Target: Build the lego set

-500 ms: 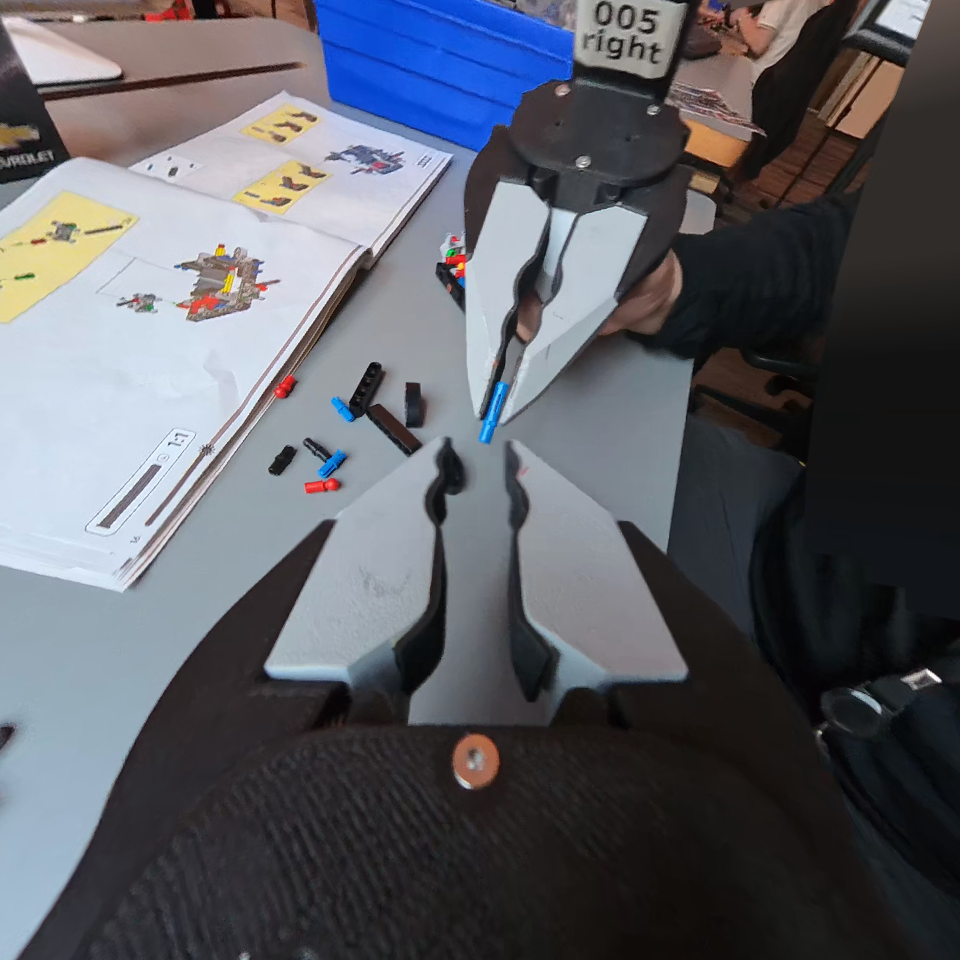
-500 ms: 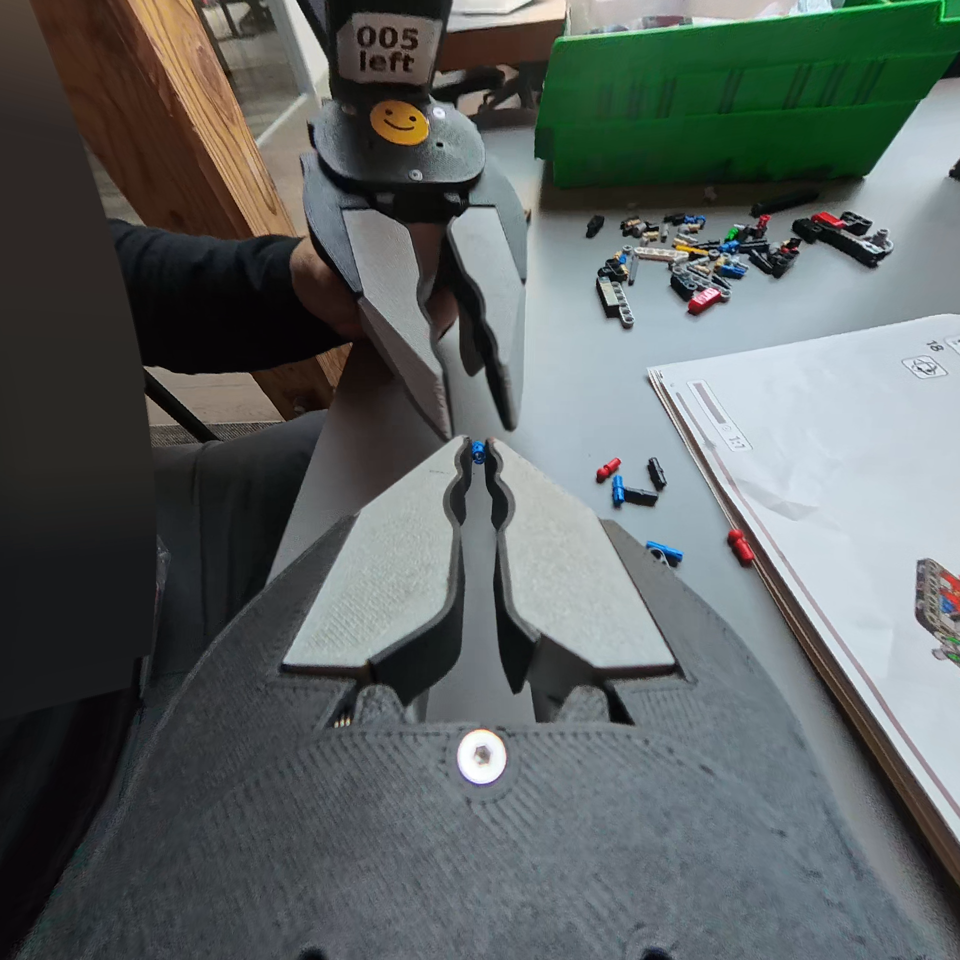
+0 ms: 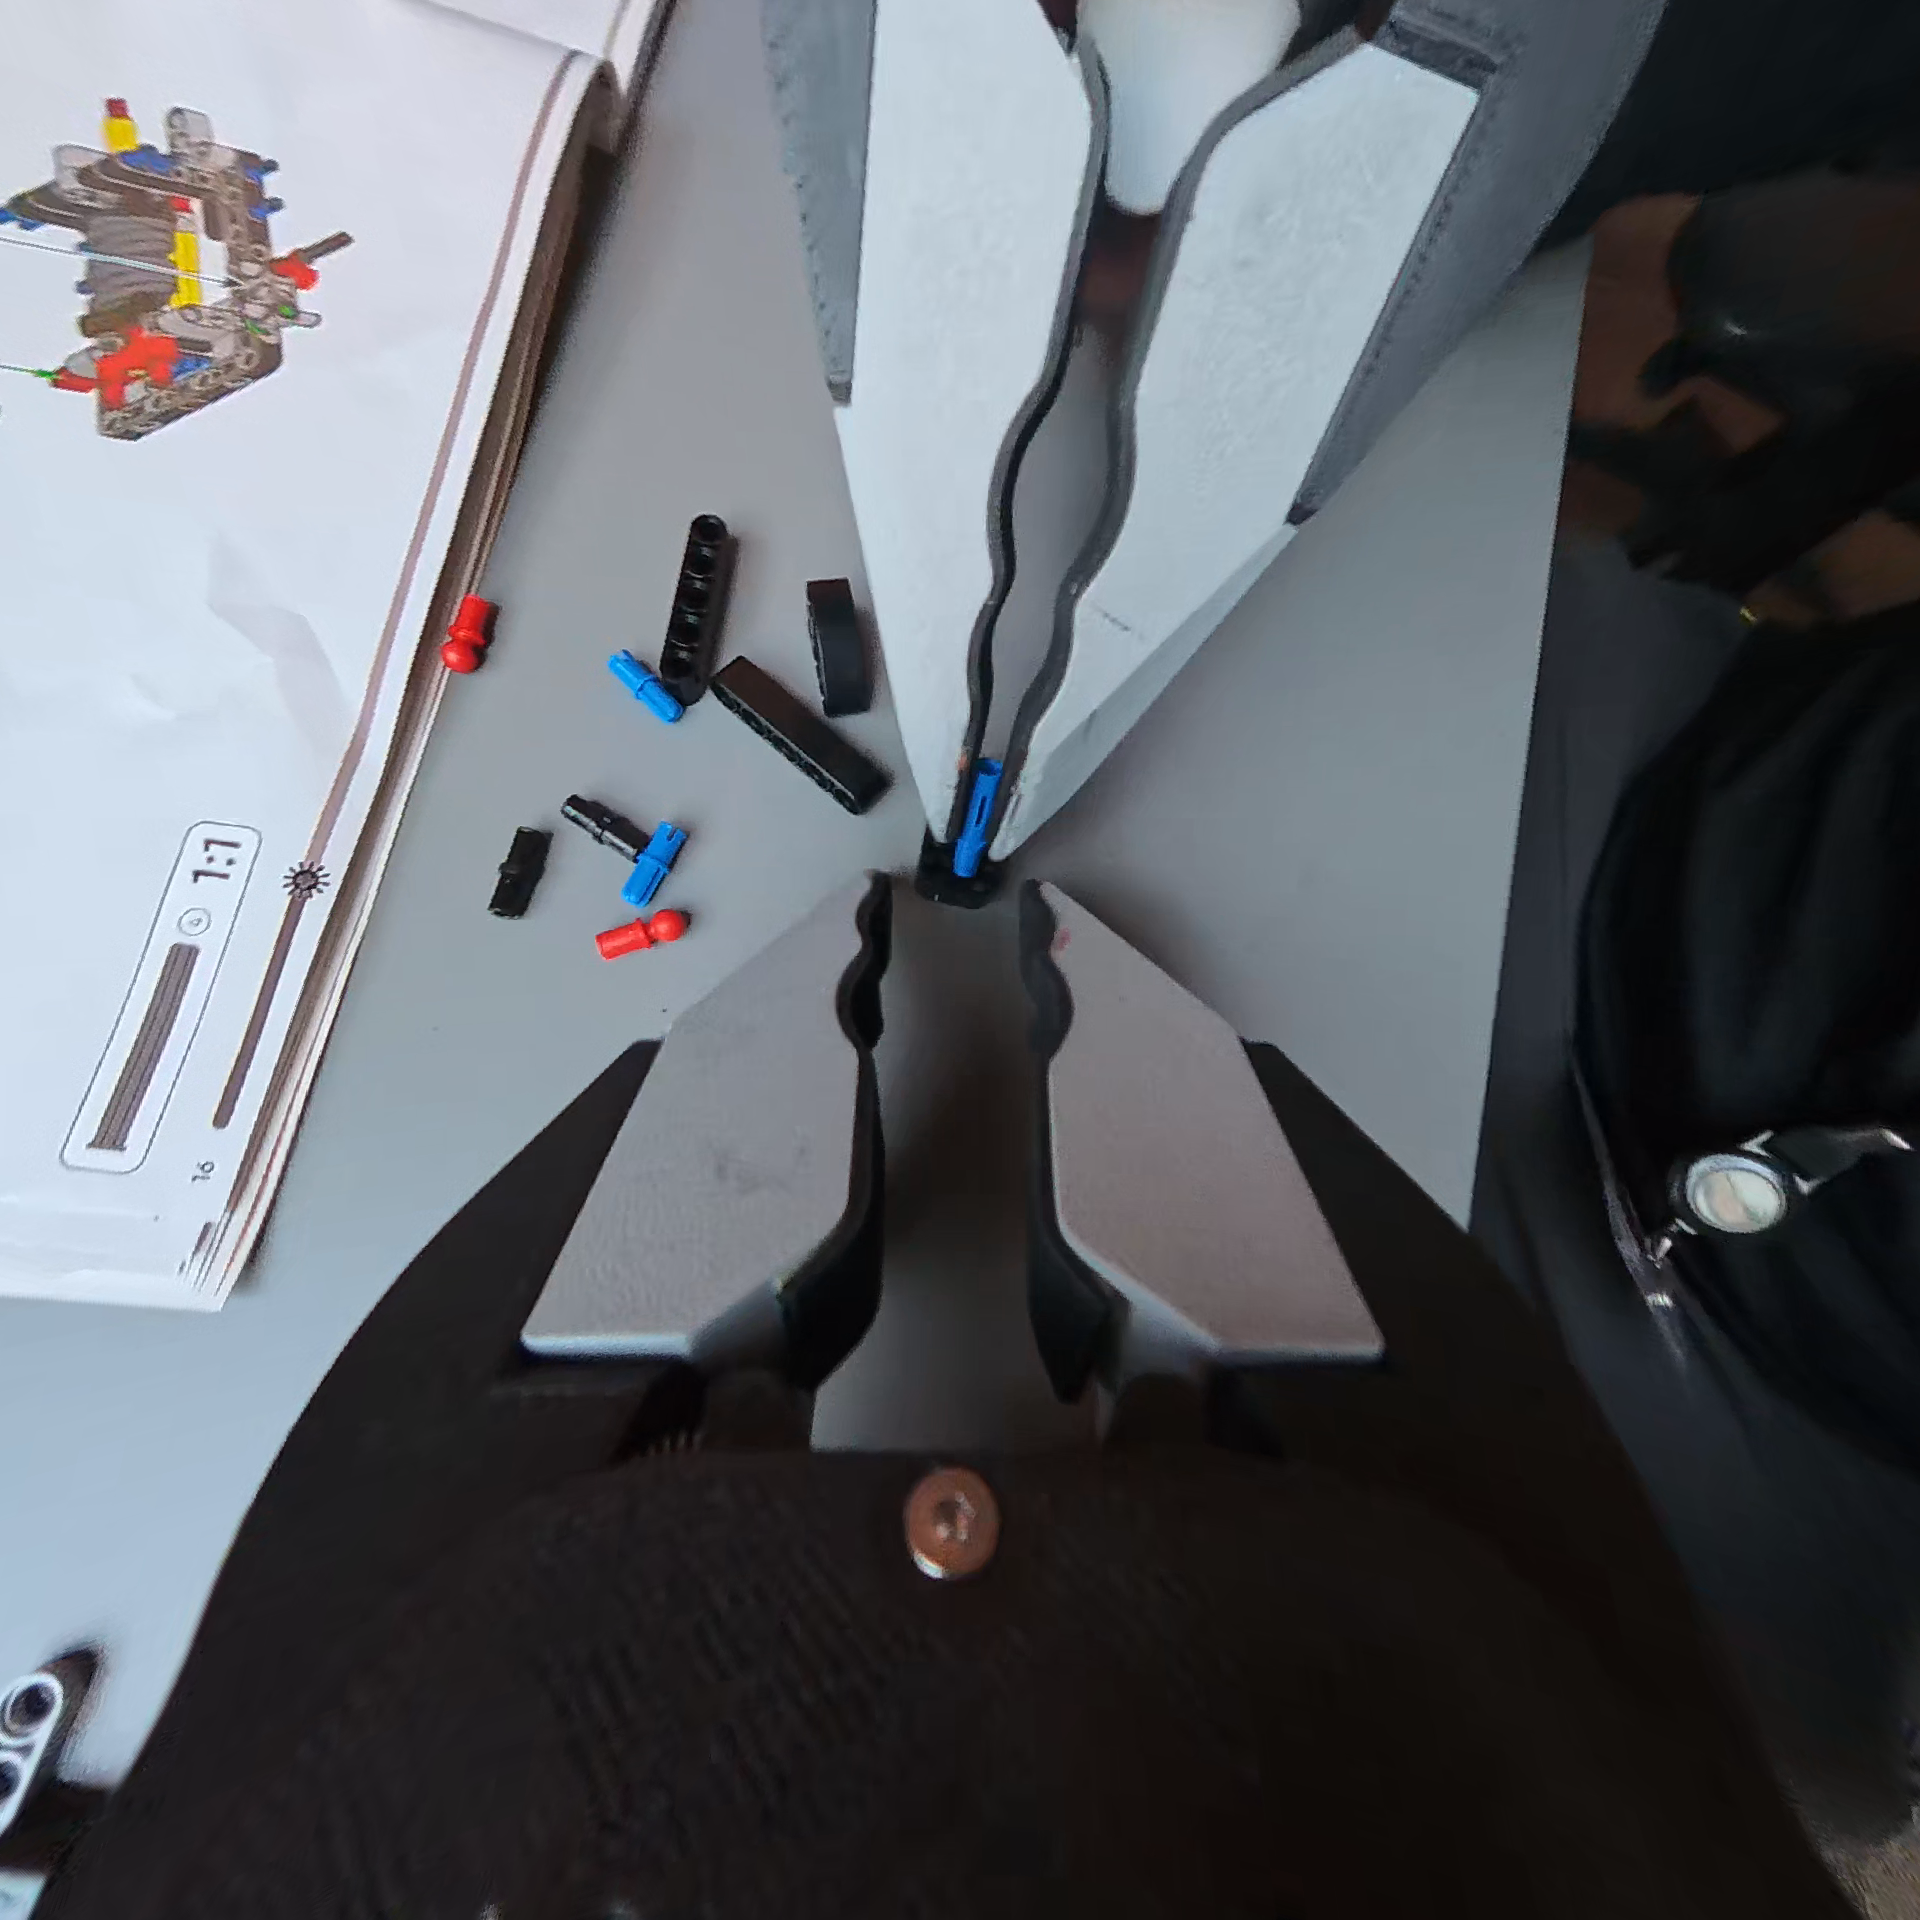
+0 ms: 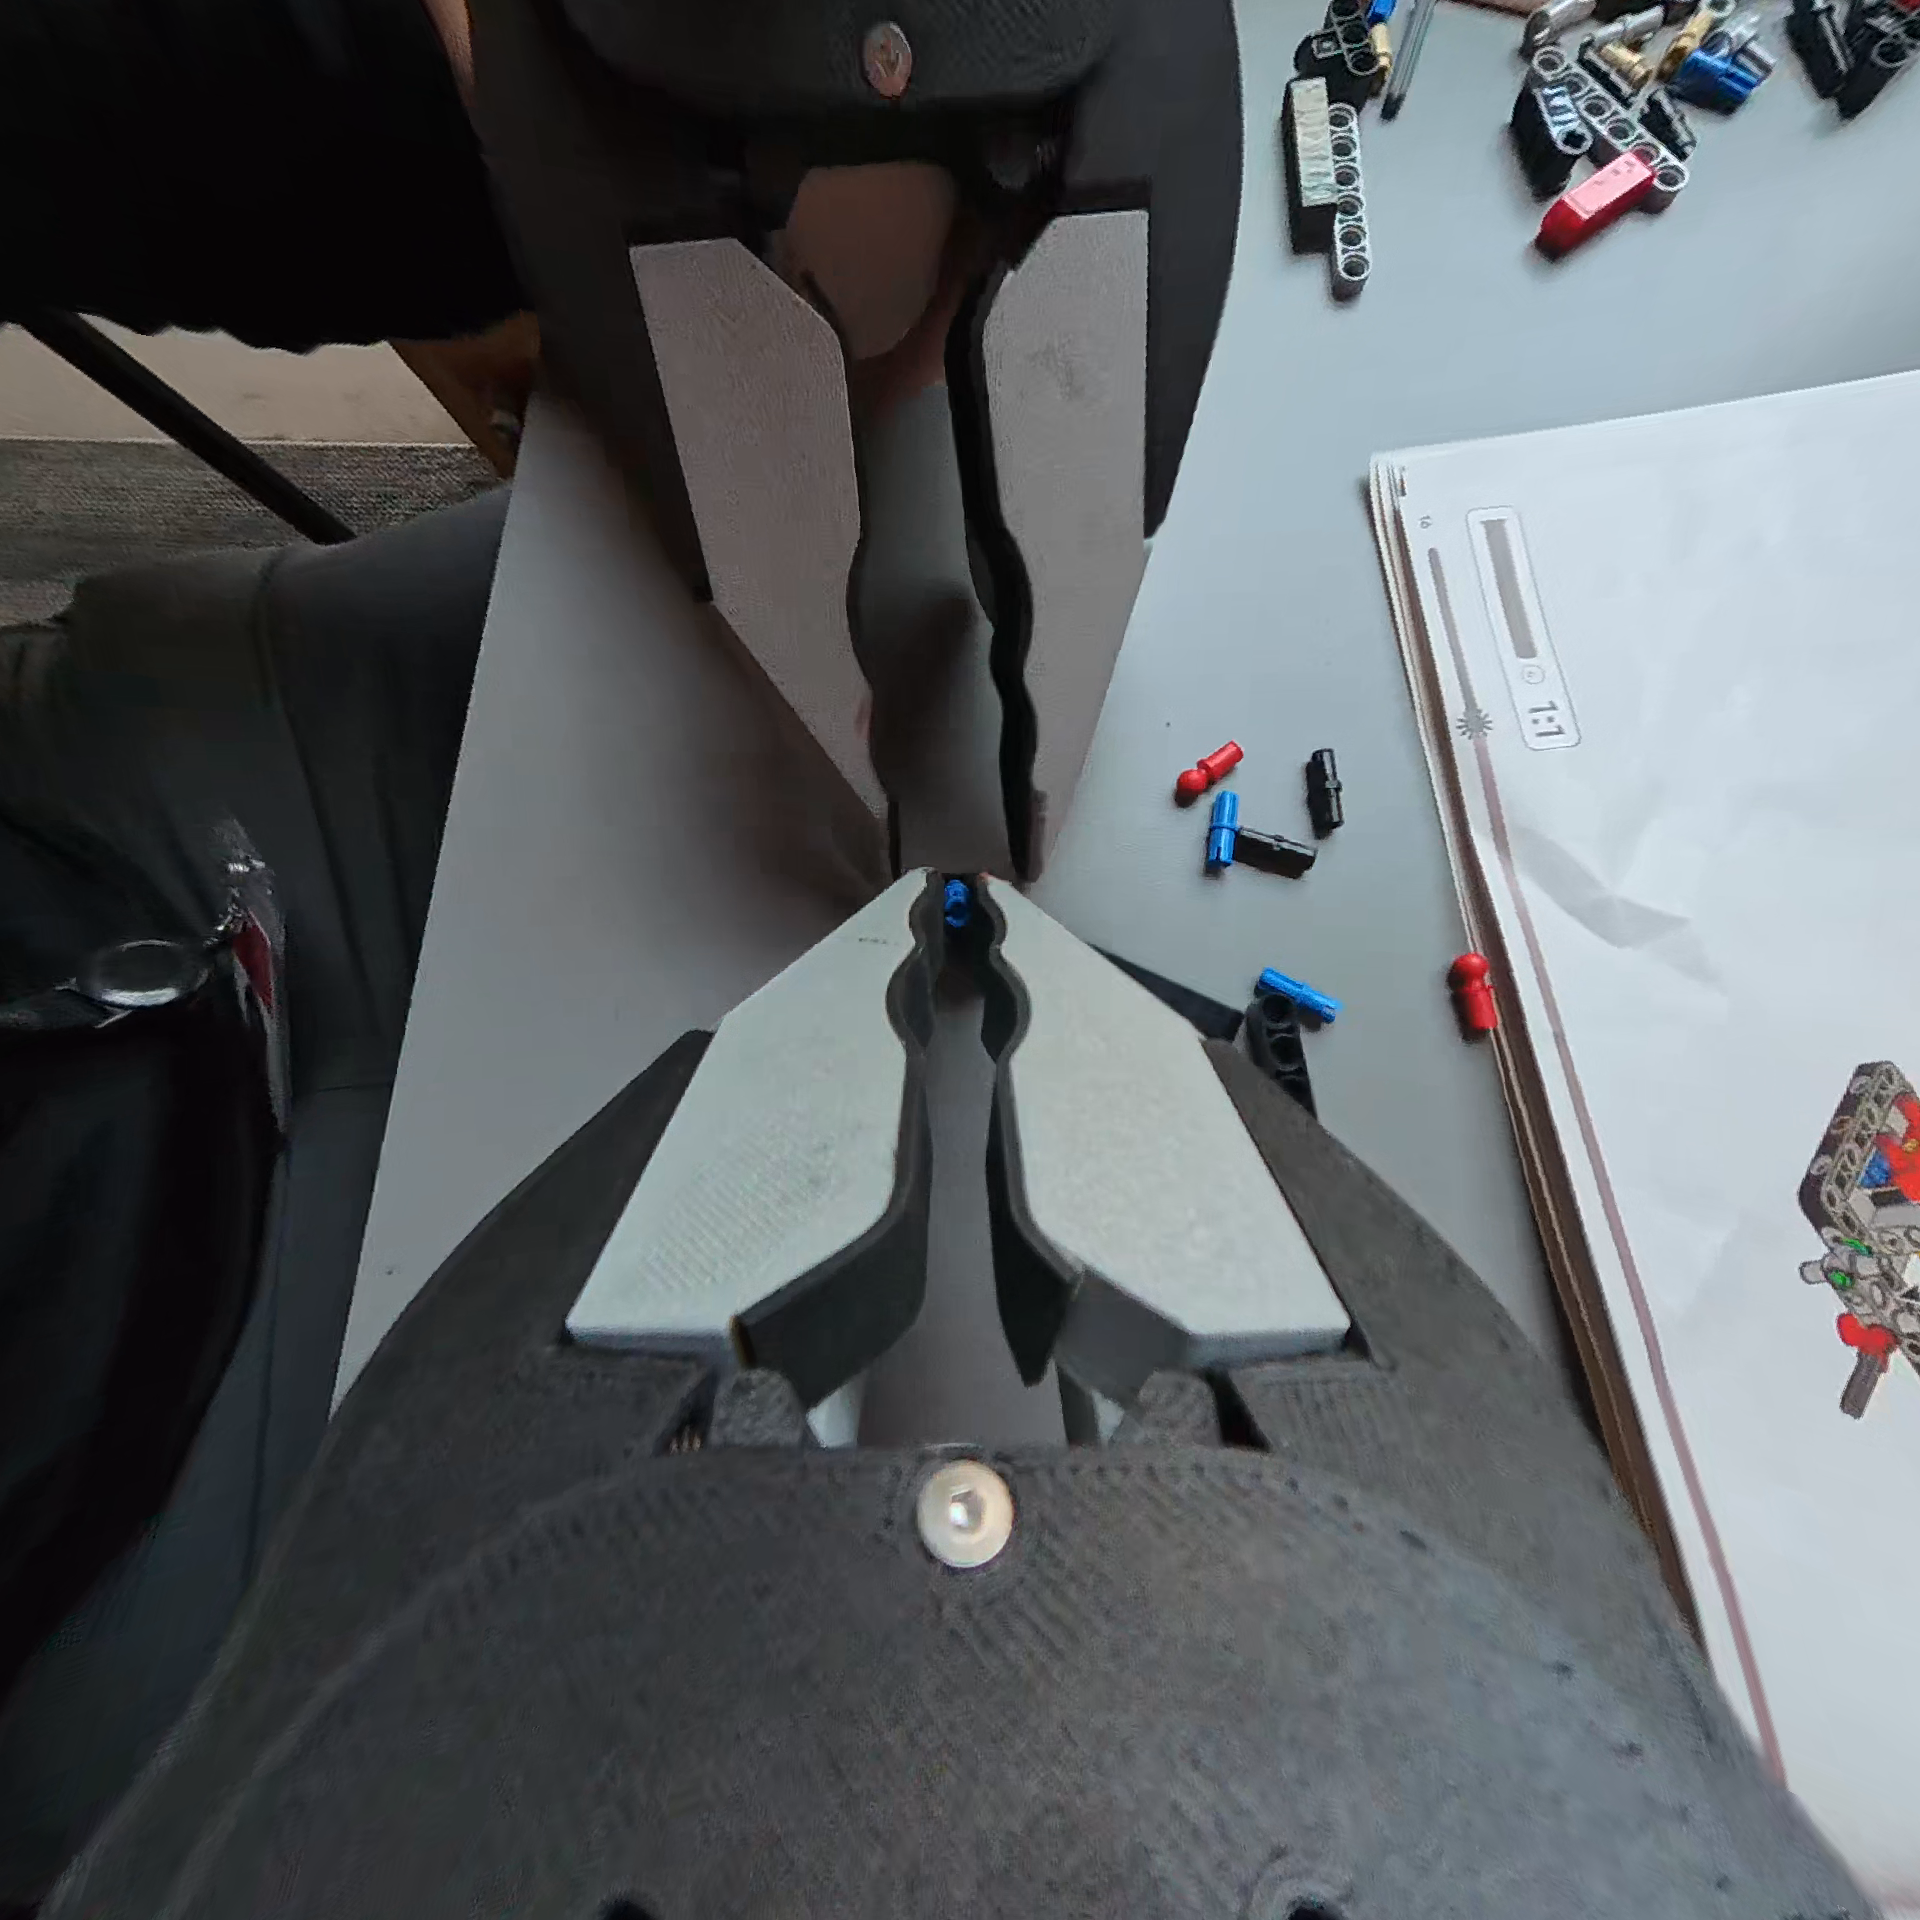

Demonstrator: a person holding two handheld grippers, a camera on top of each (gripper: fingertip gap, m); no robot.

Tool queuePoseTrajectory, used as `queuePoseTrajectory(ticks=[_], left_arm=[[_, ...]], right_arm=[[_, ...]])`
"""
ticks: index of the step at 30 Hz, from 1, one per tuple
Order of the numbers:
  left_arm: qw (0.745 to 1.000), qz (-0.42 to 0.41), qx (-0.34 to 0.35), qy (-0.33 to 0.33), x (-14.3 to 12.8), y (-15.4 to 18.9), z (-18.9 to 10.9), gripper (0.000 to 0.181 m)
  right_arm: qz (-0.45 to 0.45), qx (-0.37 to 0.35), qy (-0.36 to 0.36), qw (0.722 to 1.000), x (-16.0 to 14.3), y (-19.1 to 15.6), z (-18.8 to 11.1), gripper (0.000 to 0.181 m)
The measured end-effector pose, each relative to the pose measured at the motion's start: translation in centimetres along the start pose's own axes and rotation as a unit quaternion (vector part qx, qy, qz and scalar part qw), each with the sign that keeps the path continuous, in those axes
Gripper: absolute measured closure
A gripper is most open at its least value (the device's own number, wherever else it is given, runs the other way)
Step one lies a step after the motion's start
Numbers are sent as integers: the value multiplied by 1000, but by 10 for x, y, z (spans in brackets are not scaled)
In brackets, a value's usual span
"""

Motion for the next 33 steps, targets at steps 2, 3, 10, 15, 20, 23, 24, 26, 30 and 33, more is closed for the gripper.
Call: queuePoseTrajectory(ticks=[2,3,10,15,20,23,24,26,30,33], left_arm=[[1000,0,-8,-5,-1,0,1,165],[1000,-1,-10,-8,-1,-1,1,170],[999,-7,-33,-13,-2,0,2,180],[1000,-7,-27,-13,-2,-1,2,180],[1000,-8,-24,-14,-1,-3,3,181],[1000,-5,-13,-12,-1,-4,4,181],[1000,-2,-7,-9,0,-5,3,180],[1000,4,0,-3,1,-5,2,173],[1000,7,1,7,2,-3,0,152],[1000,12,-4,0,0,-1,1,162]], right_arm=[[-3,6,-11,1000,0,0,0,179],[-6,8,-16,1000,0,0,0,179],[-8,5,-31,999,0,3,-2,179],[-2,0,-25,1000,0,4,-9,179],[11,-13,-33,999,-6,10,-11,179],[33,-26,-29,999,-13,12,-16,179],[38,-24,-29,999,-16,11,-15,179],[43,-14,-29,999,-19,4,-13,179],[39,2,-24,999,-19,-11,-12,179],[40,0,-8,999,-14,-8,-17,179]])
Point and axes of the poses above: each gripper's, where its closed fingertips meet, z out along the fingers, x out of its top, y = z × x across the jaws, the point moved 2 cm from there along -z, back along the fingers, and after that the axes turned 7 degrees about x, right-handed, at the moved point
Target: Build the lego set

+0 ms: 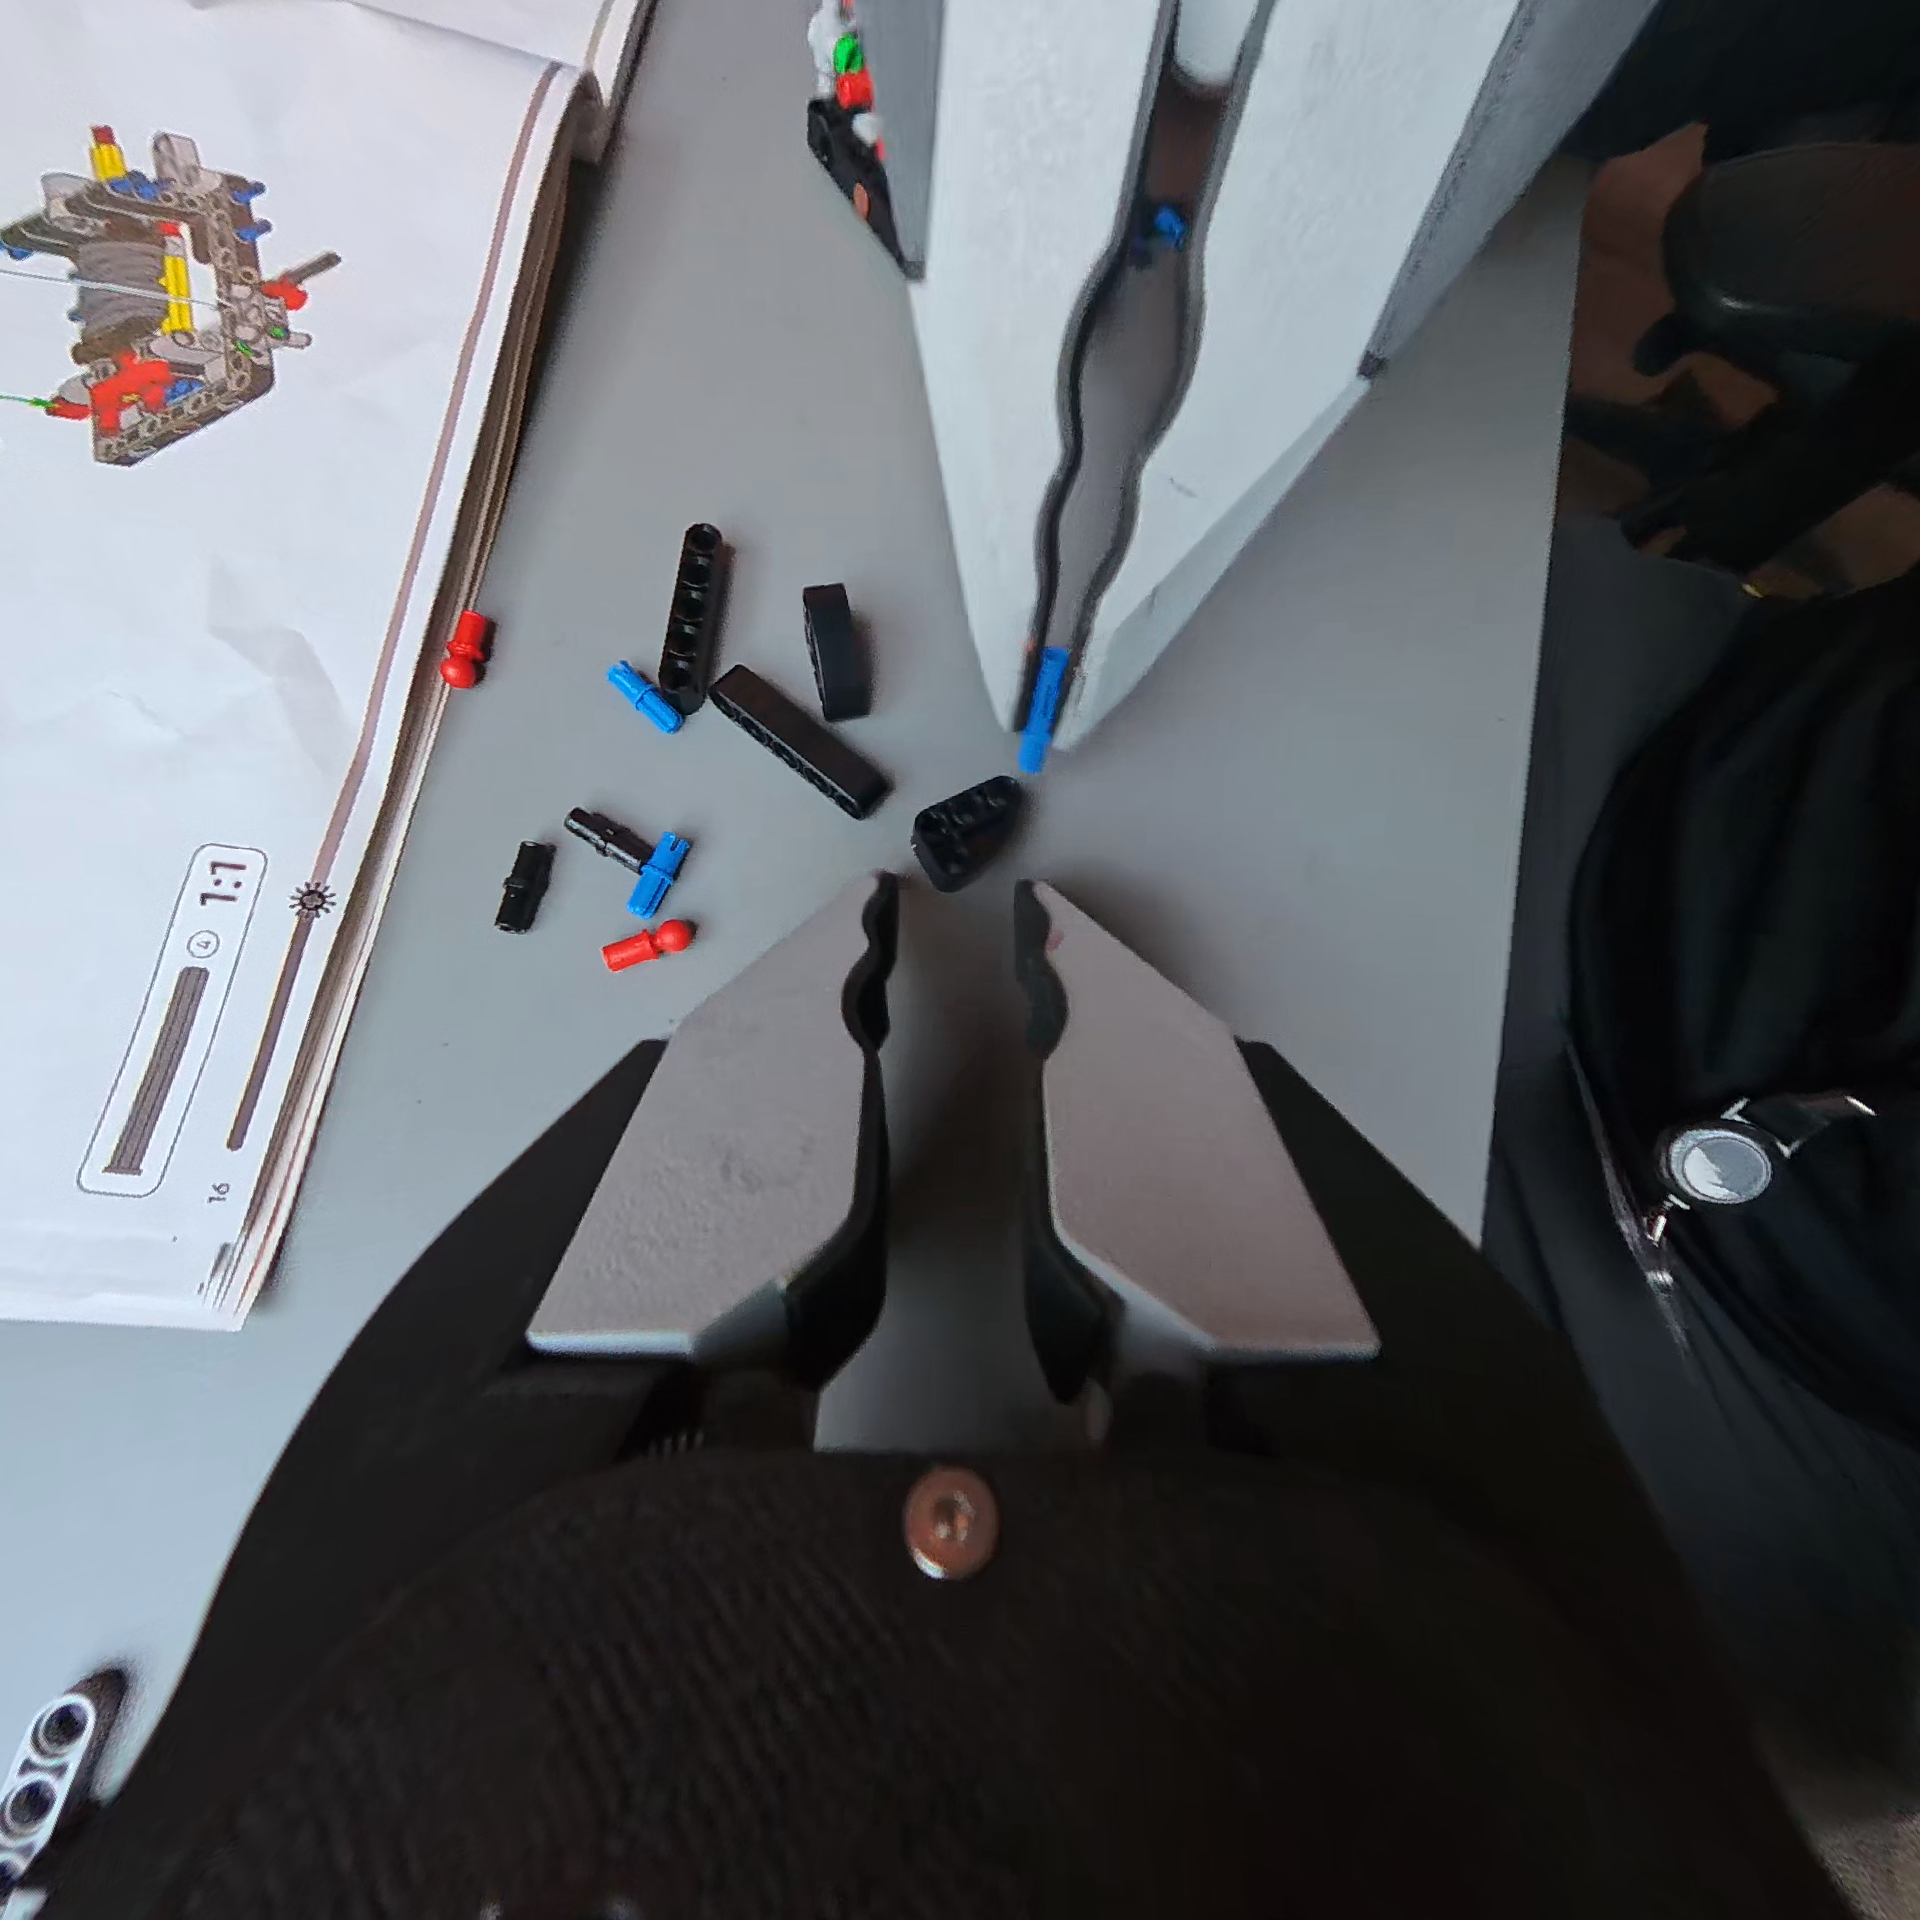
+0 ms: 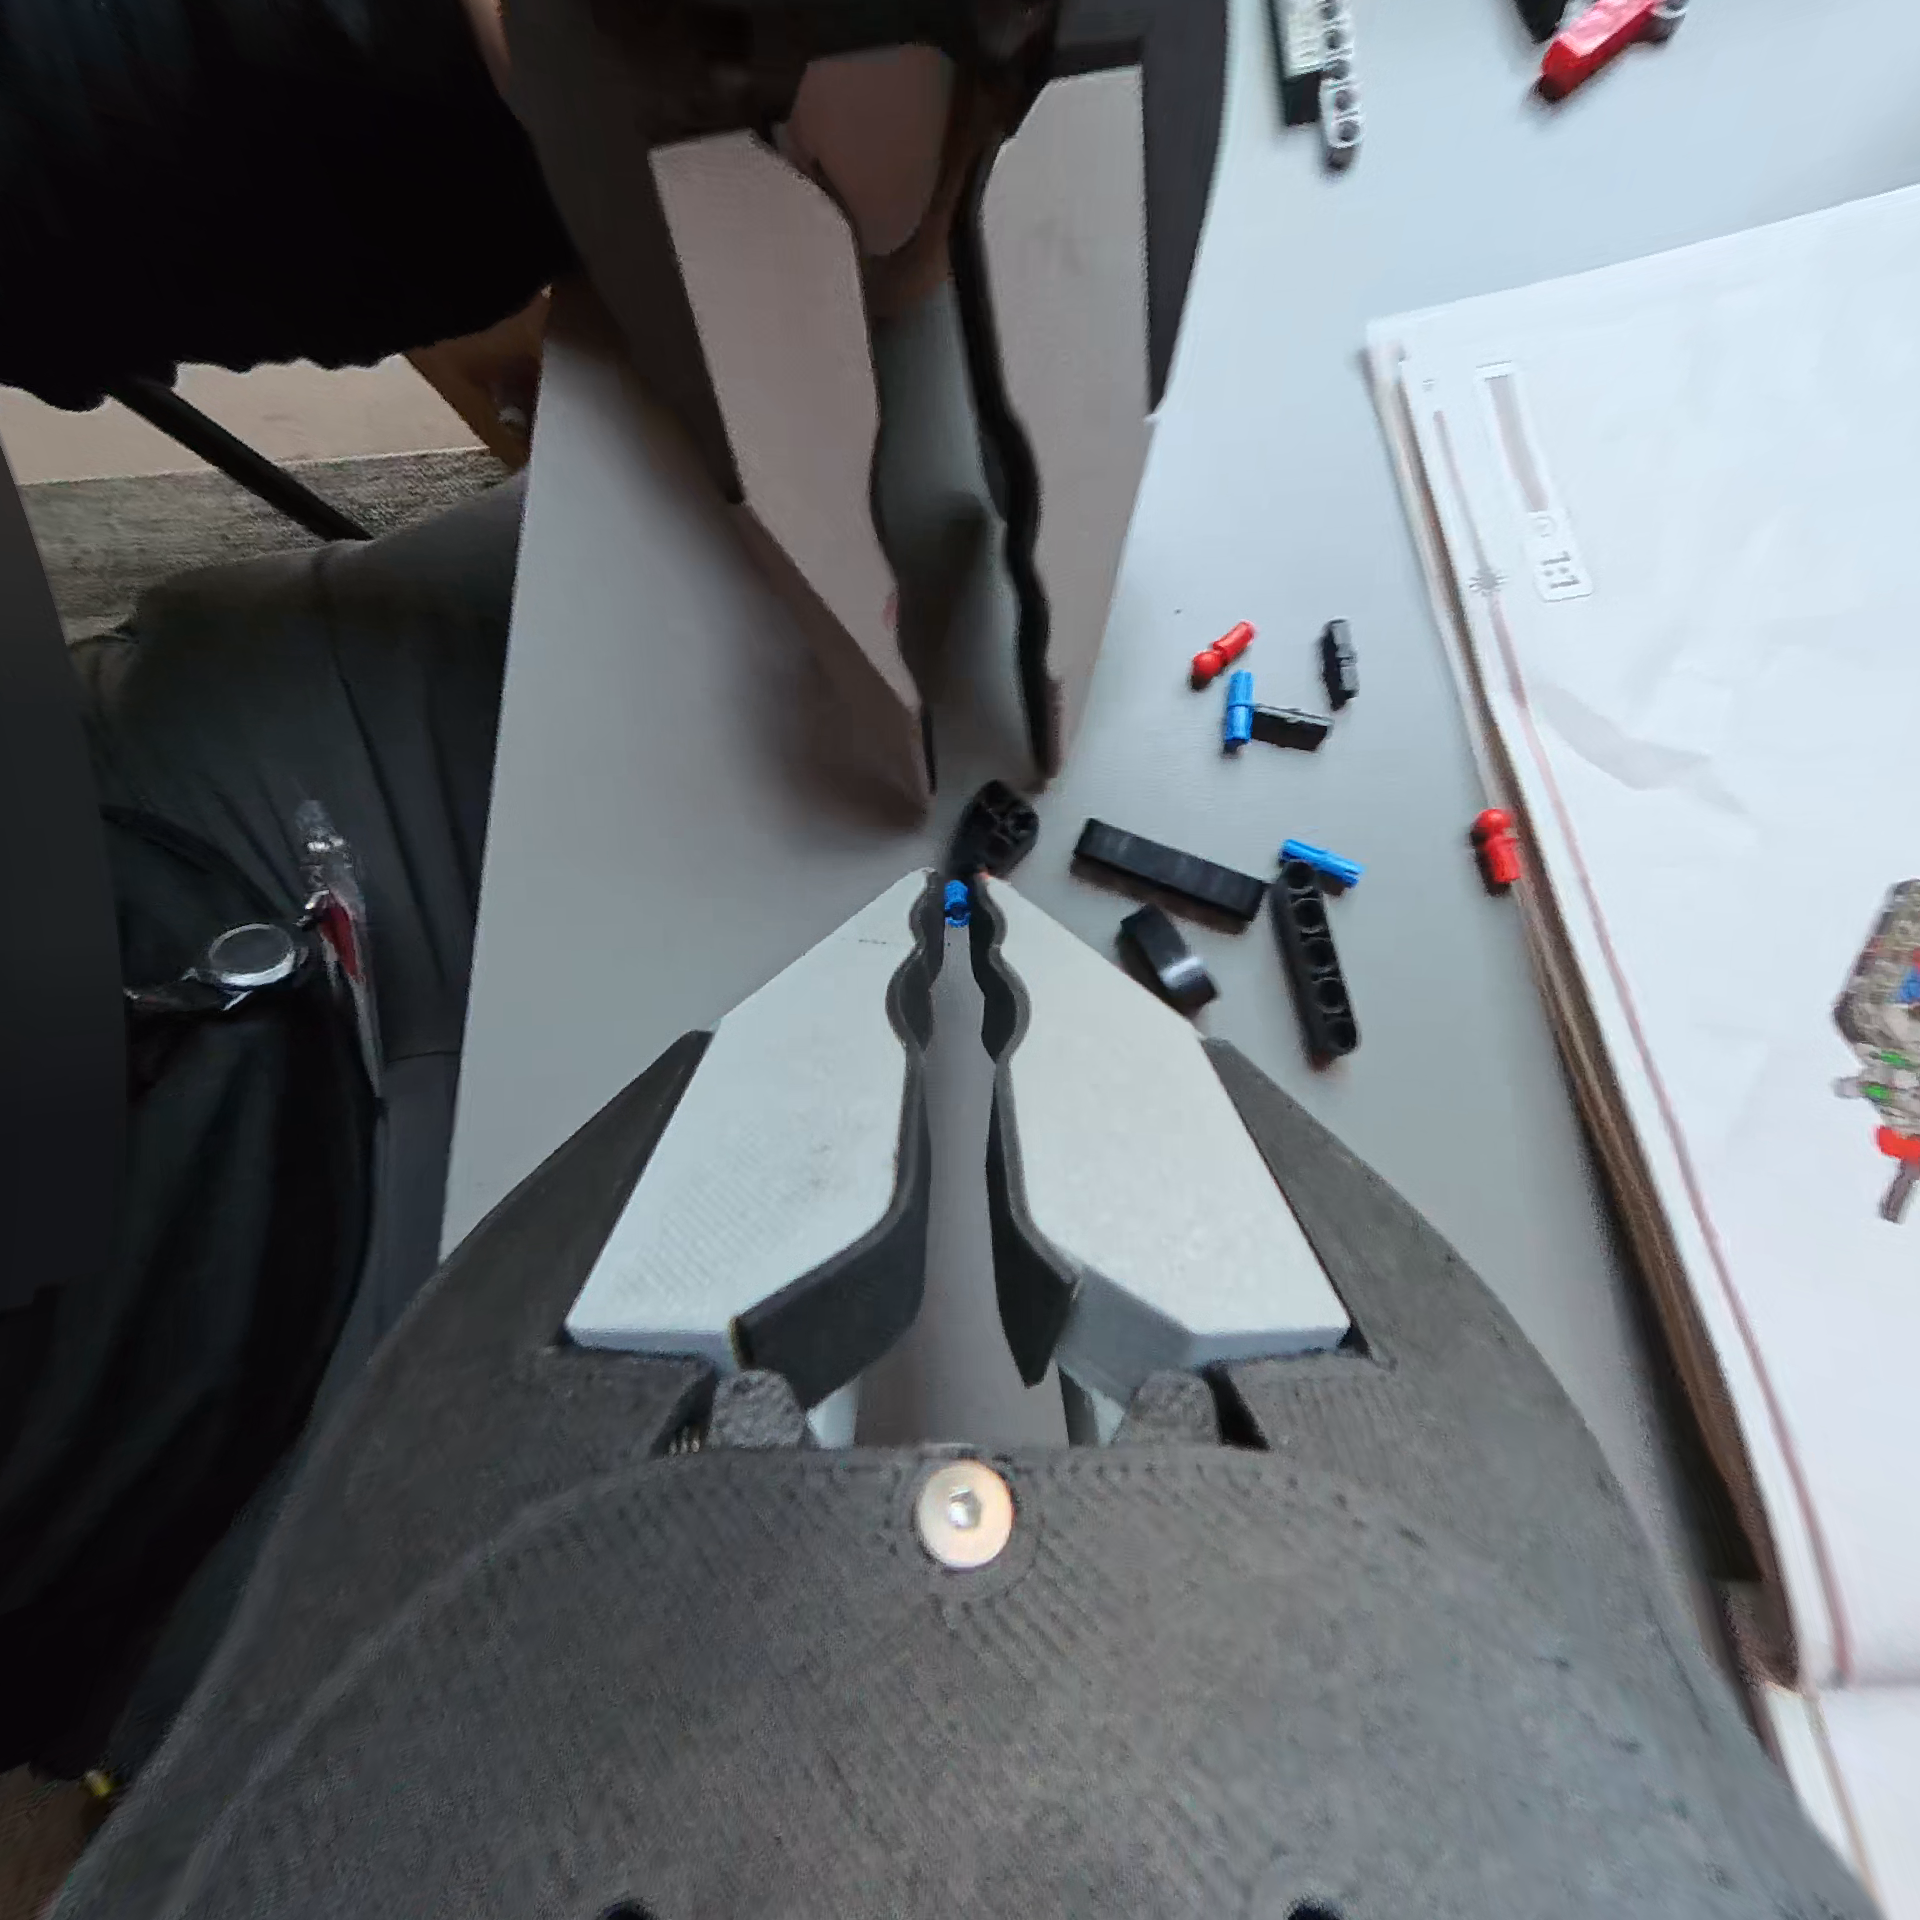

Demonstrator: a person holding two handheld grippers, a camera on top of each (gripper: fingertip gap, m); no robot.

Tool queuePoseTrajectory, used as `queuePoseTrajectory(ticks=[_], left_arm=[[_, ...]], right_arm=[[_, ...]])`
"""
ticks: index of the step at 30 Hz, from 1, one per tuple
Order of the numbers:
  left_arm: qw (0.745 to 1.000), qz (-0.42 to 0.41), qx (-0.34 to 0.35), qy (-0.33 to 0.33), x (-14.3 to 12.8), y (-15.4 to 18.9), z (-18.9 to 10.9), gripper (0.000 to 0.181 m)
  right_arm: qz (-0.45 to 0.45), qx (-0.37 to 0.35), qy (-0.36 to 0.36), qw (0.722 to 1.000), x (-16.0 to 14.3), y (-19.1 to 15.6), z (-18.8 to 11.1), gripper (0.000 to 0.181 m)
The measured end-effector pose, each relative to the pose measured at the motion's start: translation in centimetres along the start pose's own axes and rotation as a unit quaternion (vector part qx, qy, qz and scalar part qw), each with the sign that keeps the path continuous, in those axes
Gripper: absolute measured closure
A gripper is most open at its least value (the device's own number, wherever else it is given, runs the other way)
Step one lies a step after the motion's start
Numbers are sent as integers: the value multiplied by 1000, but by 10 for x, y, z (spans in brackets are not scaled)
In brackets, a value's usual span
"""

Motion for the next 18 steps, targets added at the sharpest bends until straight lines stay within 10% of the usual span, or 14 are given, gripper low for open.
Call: queuePoseTrajectory(ticks=[18], left_arm=[[994,-93,53,21,3,-3,-3,141]], right_arm=[[15,-16,3,1000,9,23,-2,179]])
Point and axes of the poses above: each gripper's, where its closed fingertips meet, z out along the fingers, x out of its top, y = z × x across the jaws, the point moved 2 cm from there along -z, back along the fingers, and after that the axes turned 7 degrees about x, right-handed, at the moved point
